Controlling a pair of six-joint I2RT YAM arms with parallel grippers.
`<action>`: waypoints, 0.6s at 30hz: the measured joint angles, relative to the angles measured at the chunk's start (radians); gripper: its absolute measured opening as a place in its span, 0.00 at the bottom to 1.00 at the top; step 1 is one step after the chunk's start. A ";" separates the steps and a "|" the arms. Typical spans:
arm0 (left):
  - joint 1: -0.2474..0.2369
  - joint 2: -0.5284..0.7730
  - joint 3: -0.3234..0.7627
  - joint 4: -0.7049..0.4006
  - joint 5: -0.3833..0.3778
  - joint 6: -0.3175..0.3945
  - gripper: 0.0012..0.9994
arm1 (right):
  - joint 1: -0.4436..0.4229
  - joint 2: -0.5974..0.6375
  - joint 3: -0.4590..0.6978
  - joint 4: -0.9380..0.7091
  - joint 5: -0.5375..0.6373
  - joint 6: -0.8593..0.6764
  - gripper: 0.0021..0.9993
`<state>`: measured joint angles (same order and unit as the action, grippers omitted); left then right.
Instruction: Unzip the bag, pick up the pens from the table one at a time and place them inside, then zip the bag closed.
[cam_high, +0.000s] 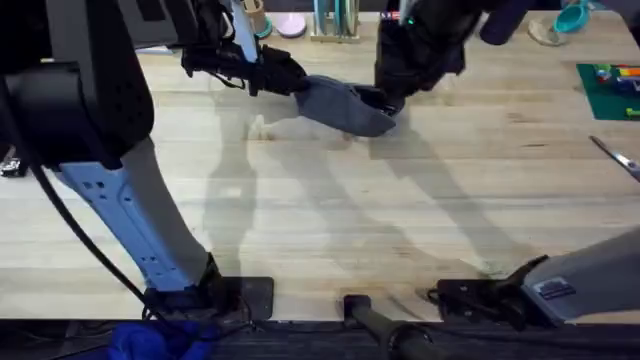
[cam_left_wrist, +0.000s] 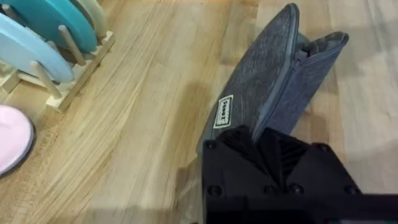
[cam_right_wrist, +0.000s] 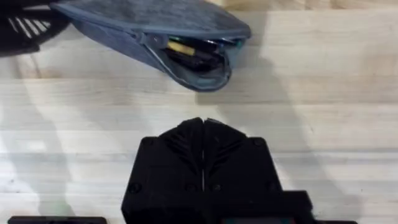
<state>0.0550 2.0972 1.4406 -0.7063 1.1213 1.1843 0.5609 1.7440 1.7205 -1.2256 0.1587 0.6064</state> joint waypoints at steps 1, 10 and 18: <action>0.000 0.000 0.000 0.000 0.000 0.000 0.04 | -0.004 -0.024 -0.027 0.009 -0.002 0.002 0.03; 0.000 0.000 0.000 0.000 0.000 0.000 0.04 | -0.052 -0.246 -0.216 0.098 -0.049 0.007 0.03; 0.000 0.000 0.000 -0.008 0.000 0.000 0.04 | -0.096 -0.283 -0.311 0.174 -0.161 -0.009 0.04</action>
<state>0.0551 2.0972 1.4406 -0.7138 1.1213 1.1847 0.4648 1.4609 1.4095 -1.0520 -0.0021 0.5976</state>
